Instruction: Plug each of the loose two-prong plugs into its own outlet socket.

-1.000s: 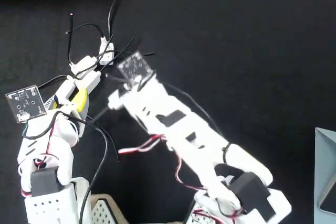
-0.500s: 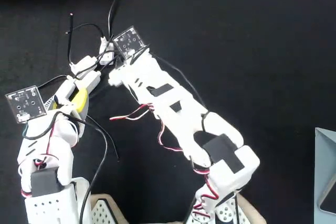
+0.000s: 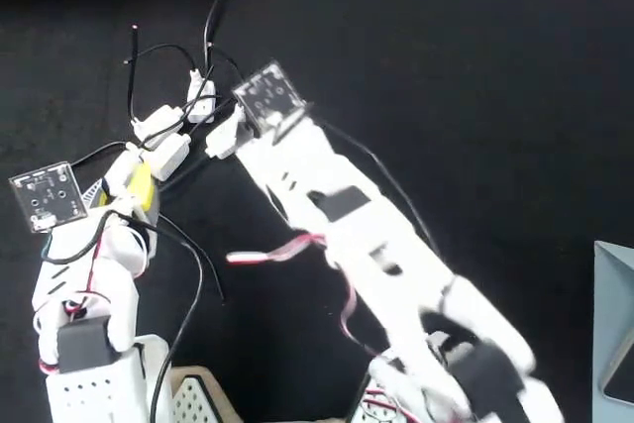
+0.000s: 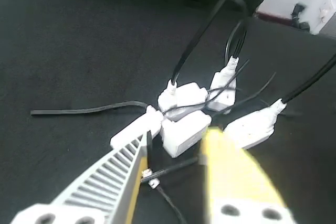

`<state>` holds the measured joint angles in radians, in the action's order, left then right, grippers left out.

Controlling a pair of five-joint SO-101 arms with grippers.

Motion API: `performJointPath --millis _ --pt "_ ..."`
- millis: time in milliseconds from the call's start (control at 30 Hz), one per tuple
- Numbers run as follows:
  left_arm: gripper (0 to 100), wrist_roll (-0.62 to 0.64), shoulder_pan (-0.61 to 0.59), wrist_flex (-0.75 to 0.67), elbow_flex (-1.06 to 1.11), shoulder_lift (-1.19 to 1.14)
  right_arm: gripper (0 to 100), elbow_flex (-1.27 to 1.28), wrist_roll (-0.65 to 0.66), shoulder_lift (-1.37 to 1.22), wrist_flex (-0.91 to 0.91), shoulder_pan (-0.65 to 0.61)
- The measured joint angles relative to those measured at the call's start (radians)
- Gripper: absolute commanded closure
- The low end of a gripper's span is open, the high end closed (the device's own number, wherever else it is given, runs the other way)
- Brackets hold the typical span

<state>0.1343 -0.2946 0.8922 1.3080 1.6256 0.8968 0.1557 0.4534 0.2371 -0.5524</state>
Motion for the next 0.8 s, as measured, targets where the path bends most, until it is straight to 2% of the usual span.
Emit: performJointPath --millis 133,300,400,800 --pt "97 -0.046 0.075 0.006 -0.032 0.005 98.6 0.103 -0.072 0.252 0.175 0.009" --pt "97 -0.071 0.158 0.064 -0.035 0.101 98.5 0.192 -0.196 0.545 0.384 0.117" --pt "97 -0.077 0.180 0.091 -0.018 0.184 98.5 0.244 -0.229 0.700 0.480 0.160" --pt "97 -0.080 0.187 0.098 0.106 0.172 98.3 0.595 -0.238 1.221 0.609 0.281"
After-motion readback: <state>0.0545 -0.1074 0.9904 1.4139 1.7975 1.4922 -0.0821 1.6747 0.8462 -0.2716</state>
